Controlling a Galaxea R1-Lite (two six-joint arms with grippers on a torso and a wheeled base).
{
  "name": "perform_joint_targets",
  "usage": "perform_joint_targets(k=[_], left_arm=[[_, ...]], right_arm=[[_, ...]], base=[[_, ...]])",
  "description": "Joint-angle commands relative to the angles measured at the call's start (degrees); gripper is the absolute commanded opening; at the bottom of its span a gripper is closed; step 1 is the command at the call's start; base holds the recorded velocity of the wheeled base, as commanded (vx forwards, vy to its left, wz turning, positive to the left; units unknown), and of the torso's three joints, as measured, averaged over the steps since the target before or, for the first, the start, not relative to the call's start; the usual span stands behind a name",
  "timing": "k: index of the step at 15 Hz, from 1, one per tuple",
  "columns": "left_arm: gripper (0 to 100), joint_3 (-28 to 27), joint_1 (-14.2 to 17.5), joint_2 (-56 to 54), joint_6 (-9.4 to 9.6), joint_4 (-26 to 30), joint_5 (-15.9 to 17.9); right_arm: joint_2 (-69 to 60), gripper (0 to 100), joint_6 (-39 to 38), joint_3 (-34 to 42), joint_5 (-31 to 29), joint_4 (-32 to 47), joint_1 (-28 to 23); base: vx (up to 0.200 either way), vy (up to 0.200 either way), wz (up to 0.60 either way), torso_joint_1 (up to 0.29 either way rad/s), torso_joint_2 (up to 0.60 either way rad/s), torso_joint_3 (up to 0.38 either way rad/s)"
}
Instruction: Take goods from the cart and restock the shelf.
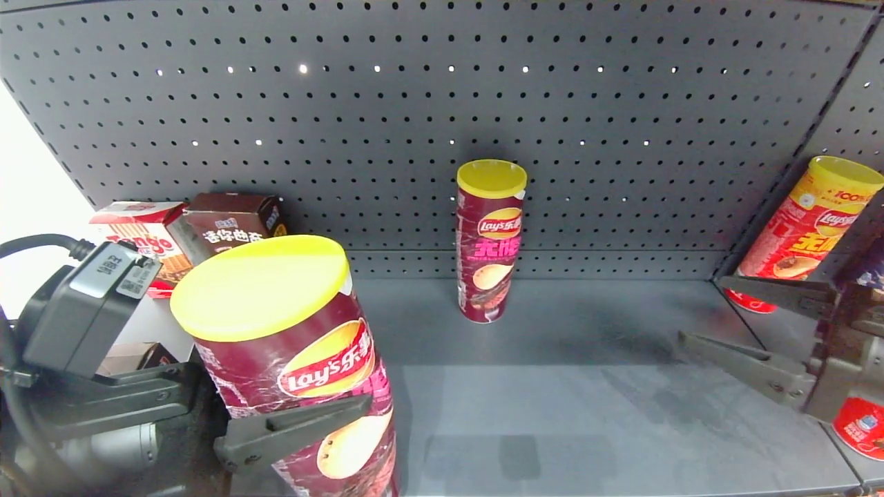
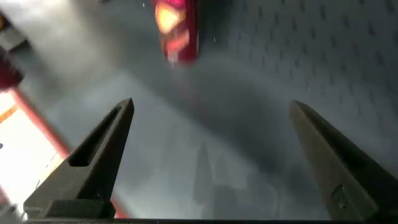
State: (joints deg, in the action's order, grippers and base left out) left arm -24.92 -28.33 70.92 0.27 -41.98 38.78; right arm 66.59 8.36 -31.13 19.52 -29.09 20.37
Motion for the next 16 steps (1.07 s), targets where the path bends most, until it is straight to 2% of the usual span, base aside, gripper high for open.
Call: perform_joint_targets(k=[1, 3, 4, 6, 8, 10, 13, 16], left_arm=[[0, 0.1, 0.4, -0.2, 0.00, 0.0, 0.0], [0, 0.2, 0.4, -0.2, 0.00, 0.0, 0.0], [0, 0.2, 0.4, -0.2, 0.00, 0.0, 0.0], [0, 0.1, 0.4, -0.2, -1.06, 0.0, 0.0], [0, 0.0, 0.4, -0.3, -1.15, 0.0, 0.0], [0, 0.1, 0.4, -0.3, -1.15, 0.0, 0.0], [0, 0.2, 0.4, -0.3, -1.23, 0.0, 0.0], [0, 0.2, 0.4, -0.3, -1.15, 0.0, 0.0]], right_arm=[[10.2, 100, -0.5, -2.4, 0.3, -3.2, 1.8], [14.6, 100, -1.6, -6.6, 0.8, -3.8, 2.4], [17.6, 100, -1.3, -9.2, 3.1, -5.4, 2.0], [23.8, 100, -1.2, -14.7, 9.9, -10.4, 1.1], [28.5, 100, -1.1, -19.8, 14.8, -12.6, 0.6], [34.0, 100, 1.0, -25.6, 23.6, -13.8, -0.9], [38.2, 100, 1.5, -28.4, 34.7, -17.4, -1.9], [39.9, 100, 1.5, -29.2, 35.2, -18.2, -1.4]], base=[[0.000, 0.000, 0.00, 0.000, 0.00, 0.000], [0.000, 0.000, 0.00, 0.000, 0.00, 0.000], [0.000, 0.000, 0.00, 0.000, 0.00, 0.000], [0.000, 0.000, 0.00, 0.000, 0.00, 0.000], [0.000, 0.000, 0.00, 0.000, 0.00, 0.000], [0.000, 0.000, 0.00, 0.000, 0.00, 0.000], [0.000, 0.000, 0.00, 0.000, 0.00, 0.000], [0.000, 0.000, 0.00, 0.000, 0.00, 0.000]])
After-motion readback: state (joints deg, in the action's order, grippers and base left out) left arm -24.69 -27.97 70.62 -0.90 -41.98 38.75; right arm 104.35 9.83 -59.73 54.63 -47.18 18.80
